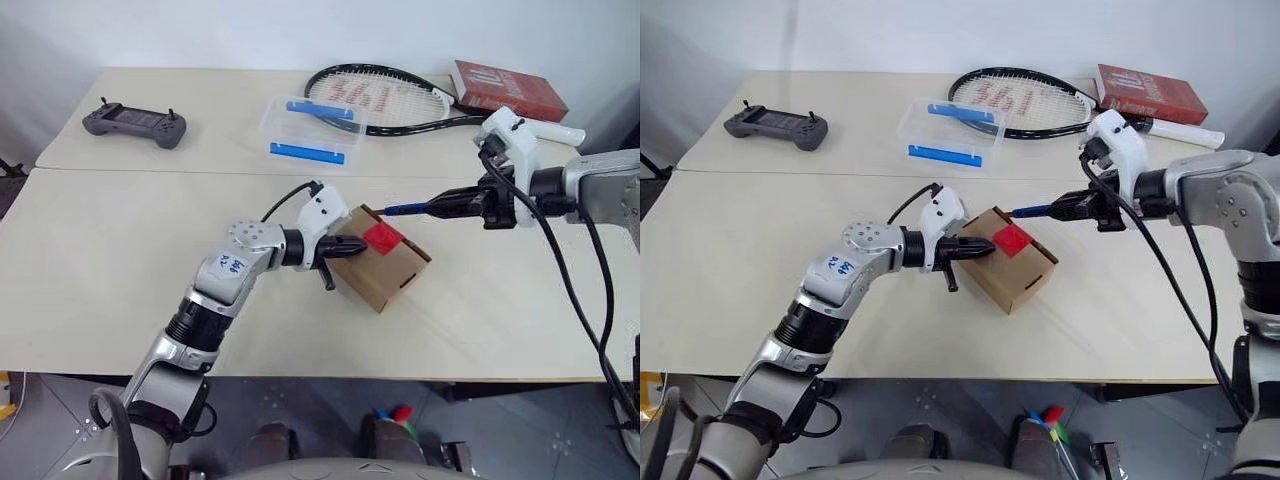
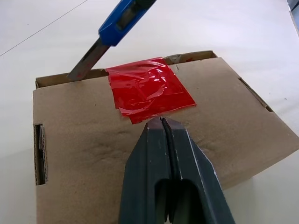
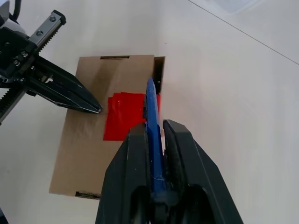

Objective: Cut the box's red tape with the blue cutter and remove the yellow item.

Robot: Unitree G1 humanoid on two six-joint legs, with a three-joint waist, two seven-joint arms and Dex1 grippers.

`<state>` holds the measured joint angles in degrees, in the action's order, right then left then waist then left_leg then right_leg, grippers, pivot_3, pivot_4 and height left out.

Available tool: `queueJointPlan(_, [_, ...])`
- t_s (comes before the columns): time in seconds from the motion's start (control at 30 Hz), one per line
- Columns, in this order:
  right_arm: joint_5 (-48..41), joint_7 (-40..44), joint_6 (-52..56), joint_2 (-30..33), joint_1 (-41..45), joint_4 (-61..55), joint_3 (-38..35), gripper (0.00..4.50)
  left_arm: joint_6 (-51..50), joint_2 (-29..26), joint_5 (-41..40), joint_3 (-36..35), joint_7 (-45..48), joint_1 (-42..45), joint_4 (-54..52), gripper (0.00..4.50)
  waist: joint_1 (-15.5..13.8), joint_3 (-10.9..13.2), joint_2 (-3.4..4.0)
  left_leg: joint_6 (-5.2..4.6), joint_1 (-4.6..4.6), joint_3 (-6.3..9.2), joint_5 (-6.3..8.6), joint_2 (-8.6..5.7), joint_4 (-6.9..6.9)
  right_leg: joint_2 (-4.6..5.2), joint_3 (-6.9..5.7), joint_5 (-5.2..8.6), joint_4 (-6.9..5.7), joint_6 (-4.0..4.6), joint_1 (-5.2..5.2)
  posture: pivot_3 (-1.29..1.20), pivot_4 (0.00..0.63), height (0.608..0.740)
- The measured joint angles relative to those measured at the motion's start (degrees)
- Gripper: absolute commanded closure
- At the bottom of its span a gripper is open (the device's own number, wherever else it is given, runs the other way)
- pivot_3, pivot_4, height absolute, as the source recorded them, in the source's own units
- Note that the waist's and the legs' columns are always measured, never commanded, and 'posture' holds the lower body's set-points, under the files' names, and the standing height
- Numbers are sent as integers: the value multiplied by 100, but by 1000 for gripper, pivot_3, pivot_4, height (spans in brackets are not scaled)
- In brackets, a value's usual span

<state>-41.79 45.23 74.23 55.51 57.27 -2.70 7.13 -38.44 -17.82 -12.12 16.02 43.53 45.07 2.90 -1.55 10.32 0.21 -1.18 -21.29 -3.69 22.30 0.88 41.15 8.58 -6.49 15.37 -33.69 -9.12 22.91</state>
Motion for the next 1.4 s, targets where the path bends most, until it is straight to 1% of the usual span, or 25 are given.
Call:
queueJointPlan(0.3, [229, 199, 132, 5, -21, -3, 40, 4335, -45, 44, -2, -62, -16, -21, 1, 4500, 4, 0, 0, 0, 1, 0, 0, 0, 1, 0, 0, 0, -2, 0, 0, 0, 150, 740])
queueJointPlan(0.4, [233, 281, 377, 19, 1, -25, 121, 4335, -46, 50, -2, -66, -18, -23, 3, 4500, 4, 0, 0, 0, 1, 0, 0, 0, 2, 0, 0, 0, -3, 0, 0, 0, 150, 740])
queueJointPlan(0.6, [290, 465, 682, 203, 271, -62, 402, 4335, -37, 105, -1, -66, -34, -40, 13, 4500, 1, -1, 1, 0, 1, 1, 0, -1, 1, 1, 0, 0, -4, 0, 0, 0, 150, 740])
queueJointPlan(0.77, [407, 624, 775, 245, 362, -37, 583, 4335, -41, 165, 0, -64, -92, -74, 7, 4500, -1, -1, 1, 0, 2, 2, 0, -1, 2, 1, 1, 0, -4, 0, -2, 0, 150, 740])
queueJointPlan(0.87, [413, 651, 1049, 248, 537, -18, 664, 4335, -45, 201, -1, -62, -103, -106, -17, 4500, -1, -1, 2, 1, 2, 3, 0, 0, 1, 1, 0, 0, -4, 0, -2, 0, 150, 740])
queueJointPlan(1.0, [425, 604, 1407, 116, 738, 153, 661, 4335, -20, 203, 5, -53, -107, -144, -37, 4500, 2, -2, 2, 1, 3, 4, 0, -1, 1, 2, 0, 0, -6, 0, -2, 0, 150, 740])
queueJointPlan(1.17, [531, 329, 1766, -313, 1048, 710, 717, 4335, 150, 129, 142, 95, -60, -111, -12, 4500, 15, -3, 5, 2, 7, 0, 0, 0, 4, 1, 1, 0, -10, 0, -3, 0, 150, 740])
queueJointPlan(1.4, [312, 216, 1802, -330, 1420, 1219, 1062, 4335, 312, 84, 341, 220, 57, -47, 47, 4500, 16, -4, 6, 3, 9, 0, -1, 0, 4, 1, 1, 0, -12, 0, -3, 0, 150, 740])
